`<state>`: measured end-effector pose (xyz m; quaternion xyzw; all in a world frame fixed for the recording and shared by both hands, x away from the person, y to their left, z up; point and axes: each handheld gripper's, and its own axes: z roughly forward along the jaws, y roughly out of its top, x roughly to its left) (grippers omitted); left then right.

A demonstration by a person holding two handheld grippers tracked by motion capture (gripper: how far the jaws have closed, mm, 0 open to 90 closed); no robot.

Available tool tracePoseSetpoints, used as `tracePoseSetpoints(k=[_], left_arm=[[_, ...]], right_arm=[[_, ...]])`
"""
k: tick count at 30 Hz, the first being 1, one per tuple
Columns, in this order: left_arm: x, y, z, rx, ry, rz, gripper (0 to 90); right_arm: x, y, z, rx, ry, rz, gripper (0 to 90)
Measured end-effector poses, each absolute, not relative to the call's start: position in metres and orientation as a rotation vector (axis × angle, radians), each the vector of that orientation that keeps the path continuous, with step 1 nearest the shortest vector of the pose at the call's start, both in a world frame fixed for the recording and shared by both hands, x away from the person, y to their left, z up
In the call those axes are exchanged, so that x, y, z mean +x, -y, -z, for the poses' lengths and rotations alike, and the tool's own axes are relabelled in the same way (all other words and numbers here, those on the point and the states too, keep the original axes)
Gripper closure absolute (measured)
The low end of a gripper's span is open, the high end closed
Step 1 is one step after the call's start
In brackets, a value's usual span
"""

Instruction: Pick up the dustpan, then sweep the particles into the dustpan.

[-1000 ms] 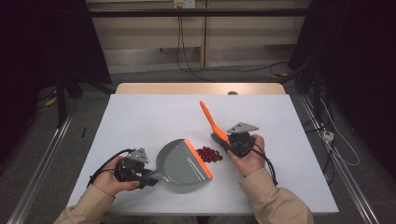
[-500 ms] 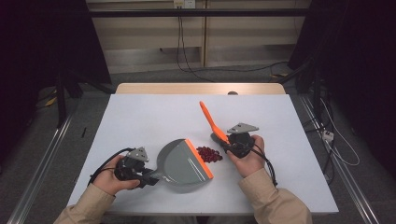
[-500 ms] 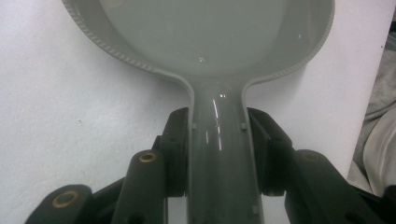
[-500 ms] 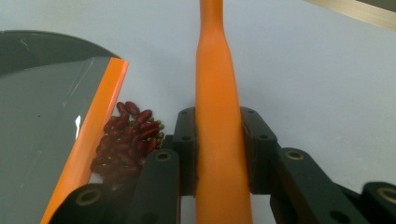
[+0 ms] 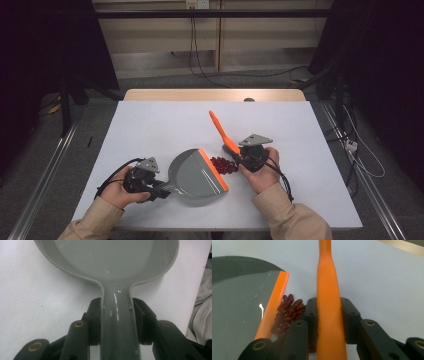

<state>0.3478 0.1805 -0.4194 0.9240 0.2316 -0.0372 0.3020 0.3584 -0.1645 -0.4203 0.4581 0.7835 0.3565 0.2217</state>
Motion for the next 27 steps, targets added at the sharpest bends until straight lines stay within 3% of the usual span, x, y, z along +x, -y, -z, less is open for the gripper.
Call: tracePoseSetpoints(k=[27], left_arm=[[0.35,-0.171,0.42,2.462,-0.624,0.118,62.2]], right_arm=[[0.349,0.138,0.421,1.275,-2.153,-1.004,71.3]])
